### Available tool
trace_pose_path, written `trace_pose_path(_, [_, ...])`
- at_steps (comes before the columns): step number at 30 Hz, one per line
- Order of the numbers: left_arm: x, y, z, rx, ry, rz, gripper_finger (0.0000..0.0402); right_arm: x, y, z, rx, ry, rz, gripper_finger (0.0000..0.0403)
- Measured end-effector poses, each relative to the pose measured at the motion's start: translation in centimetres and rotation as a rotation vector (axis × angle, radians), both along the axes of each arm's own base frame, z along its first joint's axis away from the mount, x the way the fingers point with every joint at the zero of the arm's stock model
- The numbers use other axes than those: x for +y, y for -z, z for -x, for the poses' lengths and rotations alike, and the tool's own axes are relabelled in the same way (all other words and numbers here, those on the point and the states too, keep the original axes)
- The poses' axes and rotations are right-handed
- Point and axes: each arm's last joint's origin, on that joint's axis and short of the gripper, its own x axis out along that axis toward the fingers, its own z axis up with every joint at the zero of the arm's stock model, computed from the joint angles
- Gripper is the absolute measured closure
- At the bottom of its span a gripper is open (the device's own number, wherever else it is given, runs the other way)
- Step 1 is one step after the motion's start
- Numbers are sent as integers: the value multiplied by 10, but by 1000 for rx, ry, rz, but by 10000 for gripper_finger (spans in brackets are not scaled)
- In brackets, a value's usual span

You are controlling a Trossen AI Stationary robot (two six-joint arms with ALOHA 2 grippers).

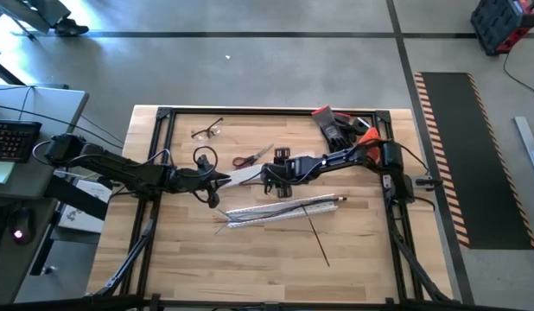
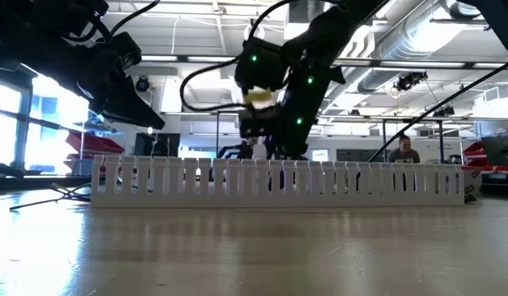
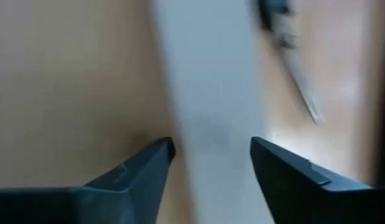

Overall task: Ziptie cables
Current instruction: Close the white cable duct lid

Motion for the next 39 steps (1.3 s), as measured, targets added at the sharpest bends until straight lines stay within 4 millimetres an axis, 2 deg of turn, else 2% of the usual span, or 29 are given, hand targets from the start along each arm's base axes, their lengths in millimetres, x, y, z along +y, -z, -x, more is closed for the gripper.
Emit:
trace_pose_path(2, [0,0,0,1,1,-1,362,0,-11,3,-1,-68,-76,171])
trace_pose_path(5, [0,0,0,2,1,-1,362,-5,-33,5,-71,-173,-284,149])
trace_pose_path(7, [0,0,0,4,1,-2,362,-17,-45,5,-136,-238,-442,143])
trace_pose_path(9, [0,0,0,5,1,-3,362,-31,-47,3,-193,-263,-506,142])
trace_pose_path(16, [0,2,0,17,6,-10,362,-59,-36,-7,-319,-343,-567,142])
trace_pose_path(21, [0,2,1,19,0,-6,362,-76,-28,-10,-370,-346,-543,142])
trace_pose_path(28, [0,2,0,10,-15,14,362,-95,1,12,-599,-323,-518,142])
trace_pose_path(32, [1,2,1,1,-32,38,362,-96,10,22,-659,-347,-475,142])
trace_pose_path(39, [1,2,1,-5,-43,47,362,-94,13,24,-634,-380,-453,141])
